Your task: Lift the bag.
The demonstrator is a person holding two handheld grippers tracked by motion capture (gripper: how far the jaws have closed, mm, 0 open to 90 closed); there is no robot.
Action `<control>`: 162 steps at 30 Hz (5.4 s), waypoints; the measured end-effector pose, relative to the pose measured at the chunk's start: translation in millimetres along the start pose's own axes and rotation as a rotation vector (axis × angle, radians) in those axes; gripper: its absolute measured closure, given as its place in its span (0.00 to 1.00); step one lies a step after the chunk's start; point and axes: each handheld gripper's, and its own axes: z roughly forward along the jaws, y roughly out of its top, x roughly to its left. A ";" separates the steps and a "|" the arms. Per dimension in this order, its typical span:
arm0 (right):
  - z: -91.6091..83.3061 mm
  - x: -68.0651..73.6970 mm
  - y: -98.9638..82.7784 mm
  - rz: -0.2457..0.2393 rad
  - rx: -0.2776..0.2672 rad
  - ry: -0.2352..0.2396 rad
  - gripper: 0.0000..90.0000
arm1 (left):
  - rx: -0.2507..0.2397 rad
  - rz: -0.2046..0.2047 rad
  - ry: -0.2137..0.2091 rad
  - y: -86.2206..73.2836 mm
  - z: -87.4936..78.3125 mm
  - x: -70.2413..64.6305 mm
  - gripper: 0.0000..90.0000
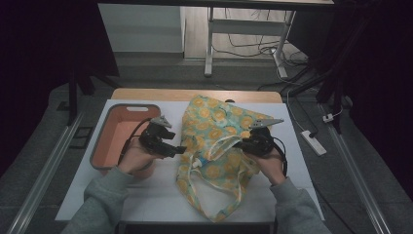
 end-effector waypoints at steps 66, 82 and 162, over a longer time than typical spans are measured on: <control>6.5 41.5 -76.6 0.161 0.158 -0.226 0.15 | 0.103 -0.062 -0.110 -20.1 3.6 9.4 0.98; 7.4 38.3 -85.1 0.022 0.314 -0.247 0.97 | 0.108 -0.067 -0.120 -24.7 -0.8 7.2 0.98; -32.4 -69.1 32.5 0.104 -0.128 -0.236 0.62 | -0.135 -0.133 0.067 15.0 -13.1 56.6 0.38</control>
